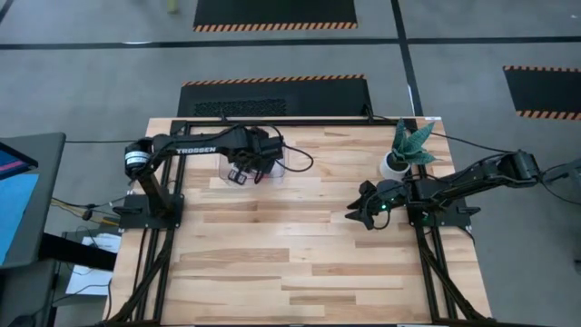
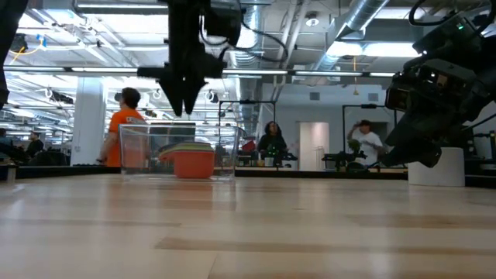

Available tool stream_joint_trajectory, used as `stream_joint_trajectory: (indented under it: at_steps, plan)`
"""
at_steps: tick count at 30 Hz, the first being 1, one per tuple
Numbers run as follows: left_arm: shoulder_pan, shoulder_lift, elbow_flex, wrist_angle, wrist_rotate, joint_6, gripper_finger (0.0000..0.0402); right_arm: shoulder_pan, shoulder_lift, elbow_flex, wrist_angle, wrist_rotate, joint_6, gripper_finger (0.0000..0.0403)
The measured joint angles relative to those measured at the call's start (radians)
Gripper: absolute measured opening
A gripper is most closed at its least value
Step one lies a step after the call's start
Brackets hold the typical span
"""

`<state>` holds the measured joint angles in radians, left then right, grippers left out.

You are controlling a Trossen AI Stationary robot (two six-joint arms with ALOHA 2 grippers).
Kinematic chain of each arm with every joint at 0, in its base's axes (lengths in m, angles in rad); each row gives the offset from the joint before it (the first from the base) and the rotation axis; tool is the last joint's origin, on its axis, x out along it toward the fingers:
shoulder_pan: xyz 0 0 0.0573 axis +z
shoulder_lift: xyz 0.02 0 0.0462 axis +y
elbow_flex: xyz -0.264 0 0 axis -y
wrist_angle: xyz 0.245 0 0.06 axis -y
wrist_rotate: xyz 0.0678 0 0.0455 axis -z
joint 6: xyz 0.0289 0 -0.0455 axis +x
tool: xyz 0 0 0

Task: Nest measuring cups in basket
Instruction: Stack the violet measuring cup into the orange measuring cup in the transparent bin

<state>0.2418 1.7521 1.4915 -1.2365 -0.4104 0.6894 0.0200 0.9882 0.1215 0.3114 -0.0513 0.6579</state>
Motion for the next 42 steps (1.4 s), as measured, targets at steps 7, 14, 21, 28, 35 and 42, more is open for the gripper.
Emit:
stream_joint_trajectory:
  at_steps: [7,14,21,28,35,42]
  plan:
    - [0.000,-0.002,0.027,-0.134,0.308,-0.342,0.0131,0.000,0.000,0.000,0.001,0.000,0.028,0.0255]
    - [0.067,0.001,-0.154,-0.057,0.202,-0.256,0.0113,0.000,0.000,0.000,0.004,-0.001,0.057,0.0255]
    - [0.104,0.000,-0.105,-0.067,0.201,-0.249,0.0084,0.000,0.000,0.000,0.004,-0.001,0.057,0.0255]
    - [0.101,0.000,-0.002,-0.110,0.169,-0.211,0.0075,0.000,0.000,0.000,0.004,-0.001,0.053,0.0255]
    - [0.188,0.000,-0.070,0.022,0.135,-0.146,0.0075,0.000,0.000,0.000,0.003,-0.002,0.079,0.0255]
    - [0.205,0.000,-0.150,0.012,0.119,-0.201,0.0075,0.034,0.000,0.000,0.003,-0.002,0.076,0.0255]
